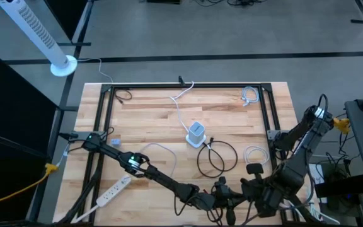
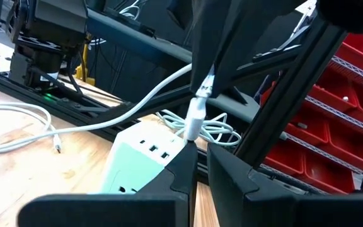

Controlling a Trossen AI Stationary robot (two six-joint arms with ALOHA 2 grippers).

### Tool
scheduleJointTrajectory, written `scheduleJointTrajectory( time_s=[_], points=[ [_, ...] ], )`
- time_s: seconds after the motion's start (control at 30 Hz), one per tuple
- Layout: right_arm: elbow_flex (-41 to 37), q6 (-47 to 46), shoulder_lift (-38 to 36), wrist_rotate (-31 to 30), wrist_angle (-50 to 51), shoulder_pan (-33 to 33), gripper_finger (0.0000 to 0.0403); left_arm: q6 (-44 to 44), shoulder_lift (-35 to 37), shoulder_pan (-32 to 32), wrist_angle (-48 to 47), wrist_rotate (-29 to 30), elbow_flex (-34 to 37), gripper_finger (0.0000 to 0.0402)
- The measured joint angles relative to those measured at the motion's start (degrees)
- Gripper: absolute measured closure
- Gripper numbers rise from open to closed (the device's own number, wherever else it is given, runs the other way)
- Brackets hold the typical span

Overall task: Plug in charger cables
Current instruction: Insert the bottom white charger cable into the bottom right white outlet extension

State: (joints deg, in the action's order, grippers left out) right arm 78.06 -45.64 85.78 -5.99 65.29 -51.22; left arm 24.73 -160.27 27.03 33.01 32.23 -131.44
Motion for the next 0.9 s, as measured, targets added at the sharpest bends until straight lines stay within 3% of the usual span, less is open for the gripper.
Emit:
scheduleJointTrajectory(
  time_s=[0.47,0.67,0.9],
  points=[
    [0.0,-1.6,0.0,0.1,0.0,-0.3,0.0403,0.1,0.0,0.0,-0.5,0.0,0.0,0.0377],
    [0.0,-6.7,-0.9,4.1,8.0,-5.4,0.0403,0.7,0.1,0.3,-0.5,-0.1,0.0,0.0377],
    [-0.7,-16.5,-1.0,4.1,12.7,-12.3,0.0403,1.5,0.1,0.3,-1.0,-0.1,0.0,0.0377]
  ],
)
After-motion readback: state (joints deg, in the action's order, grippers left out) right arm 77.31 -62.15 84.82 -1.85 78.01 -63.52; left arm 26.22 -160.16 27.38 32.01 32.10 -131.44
